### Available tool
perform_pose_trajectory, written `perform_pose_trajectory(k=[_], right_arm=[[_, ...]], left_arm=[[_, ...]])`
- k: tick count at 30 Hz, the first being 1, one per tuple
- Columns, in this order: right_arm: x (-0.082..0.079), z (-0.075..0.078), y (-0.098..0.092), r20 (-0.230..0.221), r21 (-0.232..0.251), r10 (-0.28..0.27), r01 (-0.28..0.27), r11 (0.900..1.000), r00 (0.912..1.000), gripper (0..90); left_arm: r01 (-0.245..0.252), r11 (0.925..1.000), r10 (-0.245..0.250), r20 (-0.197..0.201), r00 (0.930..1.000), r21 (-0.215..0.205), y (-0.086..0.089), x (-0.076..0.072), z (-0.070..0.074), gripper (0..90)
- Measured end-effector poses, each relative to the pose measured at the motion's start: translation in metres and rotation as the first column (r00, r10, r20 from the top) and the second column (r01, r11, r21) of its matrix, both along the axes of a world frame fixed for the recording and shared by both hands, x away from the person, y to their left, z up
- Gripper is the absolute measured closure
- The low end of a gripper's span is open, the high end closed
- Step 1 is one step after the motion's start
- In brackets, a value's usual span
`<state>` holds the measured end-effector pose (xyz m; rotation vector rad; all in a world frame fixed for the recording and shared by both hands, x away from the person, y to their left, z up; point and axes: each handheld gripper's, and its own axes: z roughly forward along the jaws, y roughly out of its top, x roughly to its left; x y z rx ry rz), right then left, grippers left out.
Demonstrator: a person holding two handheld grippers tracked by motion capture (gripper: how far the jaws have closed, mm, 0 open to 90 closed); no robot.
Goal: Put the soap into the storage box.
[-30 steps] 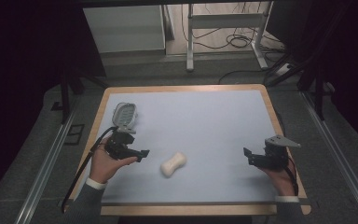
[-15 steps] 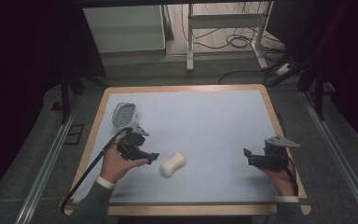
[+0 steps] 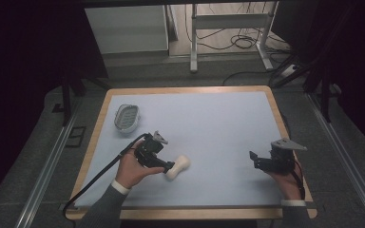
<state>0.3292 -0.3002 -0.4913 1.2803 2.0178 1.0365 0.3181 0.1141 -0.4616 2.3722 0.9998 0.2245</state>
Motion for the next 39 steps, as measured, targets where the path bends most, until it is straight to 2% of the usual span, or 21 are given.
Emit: perform_pose_trajectory(k=[4, 11, 16, 19, 22, 24, 30, 35, 39], right_arm=[[0.000, 0.000, 0.000, -0.003, -0.001, -0.003, 0.003, 1.000, 1.0000, 8.3], [0.000, -0.002, 0.001, -0.007, -0.005, -0.001, 0.000, 1.000, 1.0000, 8.3], [0.000, -0.003, 0.000, -0.010, -0.009, -0.007, 0.006, 1.000, 0.9999, 8.3], [0.001, -0.003, 0.000, -0.015, -0.012, -0.009, 0.008, 1.000, 0.9999, 8.3], [0.001, -0.004, 0.000, -0.018, -0.014, -0.012, 0.012, 1.000, 0.9998, 8.3], [0.001, -0.005, 0.000, -0.023, -0.014, -0.014, 0.013, 1.000, 0.9996, 8.3], [0.001, -0.005, -0.001, -0.022, -0.009, -0.020, 0.020, 1.000, 0.9996, 8.3], [0.001, -0.004, -0.004, -0.022, -0.007, -0.026, 0.026, 1.000, 0.9994, 8.3], [0.001, -0.003, -0.005, -0.013, -0.006, -0.020, 0.020, 1.000, 0.9997, 8.3]], left_arm=[[-0.002, 0.9999, 0.002, -0.006, 1.0000, 0.013, -0.003, 0.001, -0.004, 19.3], [0.019, 0.9993, -0.018, -0.046, 0.9988, 0.034, -0.015, 0.005, -0.020, 19.3], [0.013, 0.9984, -0.009, -0.069, 0.9976, 0.055, -0.020, 0.009, -0.027, 19.8], [0.002, 0.9980, 0.003, -0.077, 0.9971, 0.063, -0.021, 0.010, -0.029, 19.9], [0.004, 0.9986, 0.000, -0.086, 0.9963, 0.053, -0.023, 0.012, -0.030, 19.8], [0.016, 0.9968, -0.010, -0.083, 0.9965, 0.078, -0.030, 0.014, -0.031, 19.7], [0.017, 0.9957, -0.009, -0.087, 0.9961, 0.091, -0.038, 0.017, -0.030, 21.0], [0.022, 0.9932, -0.010, -0.103, 0.9946, 0.115, -0.040, 0.018, -0.038, 22.6], [0.020, 0.9929, -0.006, -0.117, 0.9931, 0.117, -0.039, 0.019, -0.044, 25.6]])
